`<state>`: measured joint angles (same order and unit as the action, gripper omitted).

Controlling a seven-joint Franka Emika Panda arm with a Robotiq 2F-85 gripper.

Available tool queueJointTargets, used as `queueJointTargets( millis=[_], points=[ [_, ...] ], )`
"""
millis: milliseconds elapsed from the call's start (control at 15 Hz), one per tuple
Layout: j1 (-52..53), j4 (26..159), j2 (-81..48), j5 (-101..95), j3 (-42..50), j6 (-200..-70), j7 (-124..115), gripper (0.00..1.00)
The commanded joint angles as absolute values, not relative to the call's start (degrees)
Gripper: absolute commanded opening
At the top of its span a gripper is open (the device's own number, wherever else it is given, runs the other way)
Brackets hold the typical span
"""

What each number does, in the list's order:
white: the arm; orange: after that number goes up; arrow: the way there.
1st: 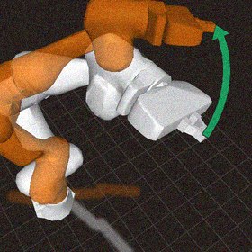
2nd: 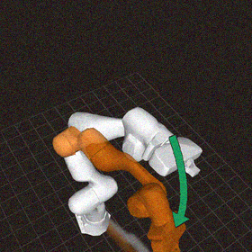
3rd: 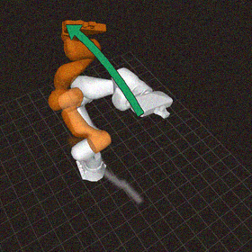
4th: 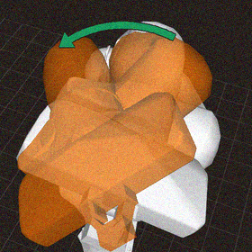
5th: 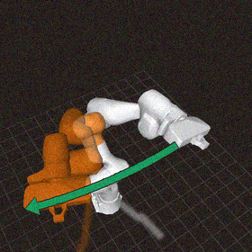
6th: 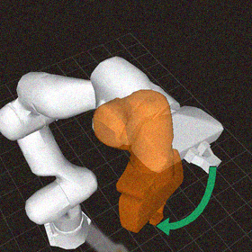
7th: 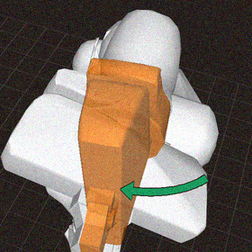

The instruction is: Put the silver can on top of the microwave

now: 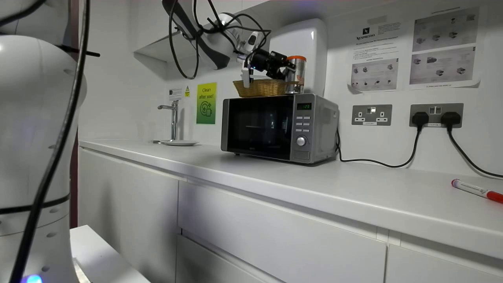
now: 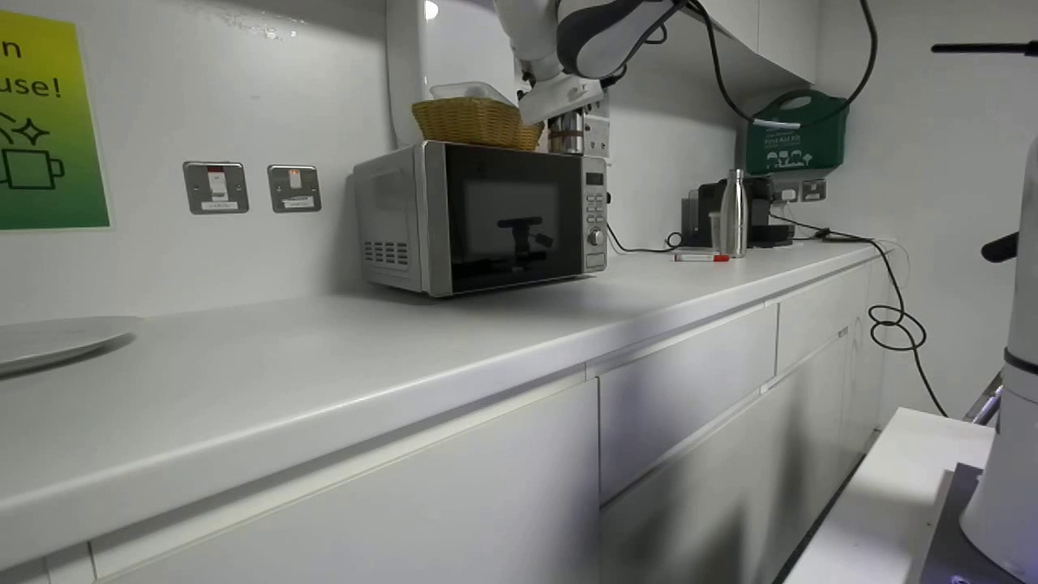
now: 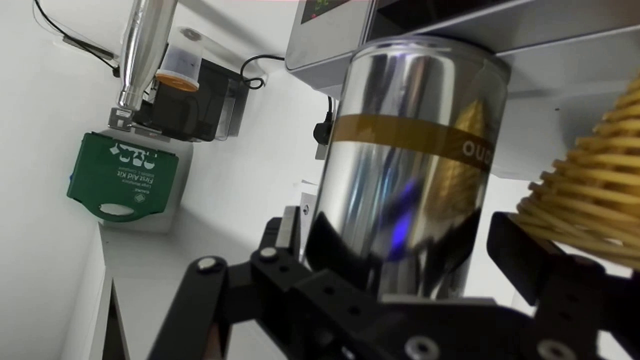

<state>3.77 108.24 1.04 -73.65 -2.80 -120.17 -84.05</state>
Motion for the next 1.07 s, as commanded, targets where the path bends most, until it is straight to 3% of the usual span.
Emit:
queueJointTargets(
  millis=[0, 1000],
  points=[
    [3.1, 107.4, -0.1, -74.2, -2.5, -122.3, -83.3, 1.0],
    [3.7, 108.3, 7.3, -71.2, -3.2, -119.6, -79.1, 1.0]
  ],
)
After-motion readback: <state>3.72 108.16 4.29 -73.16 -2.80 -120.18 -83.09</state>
